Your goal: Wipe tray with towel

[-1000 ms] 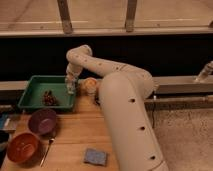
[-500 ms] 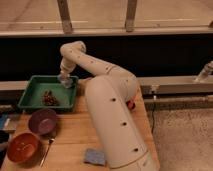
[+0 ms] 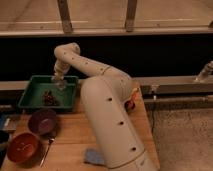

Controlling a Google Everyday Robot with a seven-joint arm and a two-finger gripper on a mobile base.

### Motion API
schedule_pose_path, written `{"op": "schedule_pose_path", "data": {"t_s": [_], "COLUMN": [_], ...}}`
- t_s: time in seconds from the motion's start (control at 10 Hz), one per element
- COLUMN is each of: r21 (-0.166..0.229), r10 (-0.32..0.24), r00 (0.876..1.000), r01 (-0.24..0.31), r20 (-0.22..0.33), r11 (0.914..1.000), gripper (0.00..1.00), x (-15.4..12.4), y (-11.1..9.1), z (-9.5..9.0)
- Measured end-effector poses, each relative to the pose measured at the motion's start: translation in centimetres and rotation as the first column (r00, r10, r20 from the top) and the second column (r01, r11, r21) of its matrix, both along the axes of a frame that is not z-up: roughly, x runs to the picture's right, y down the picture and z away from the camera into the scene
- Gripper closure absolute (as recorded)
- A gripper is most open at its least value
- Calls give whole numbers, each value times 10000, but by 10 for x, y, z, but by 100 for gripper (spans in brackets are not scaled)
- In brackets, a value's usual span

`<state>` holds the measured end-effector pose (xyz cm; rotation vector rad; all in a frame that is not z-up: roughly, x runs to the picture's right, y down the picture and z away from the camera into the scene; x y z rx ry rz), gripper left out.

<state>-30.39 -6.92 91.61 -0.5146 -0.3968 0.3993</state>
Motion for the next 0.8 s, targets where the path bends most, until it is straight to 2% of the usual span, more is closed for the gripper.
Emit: {"op": "schedule_pose_path", "data": {"t_s": [0.2,0.4,0.6,0.8], "r21": [-104,-213,-208,-175], "r10": [177,698,1309,1935], "r00": [9993,9929,9794,9617], "r01": [-180,-722,-1357,-2007], "r20": [-325,-964,-1537,-1942], "r11": [9998,9972,9905,9795], "gripper": [100,100,100,100], "x": [7,30,59,87], "y": [23,46,56,55], "z": [-20,-40,-46,-42]}}
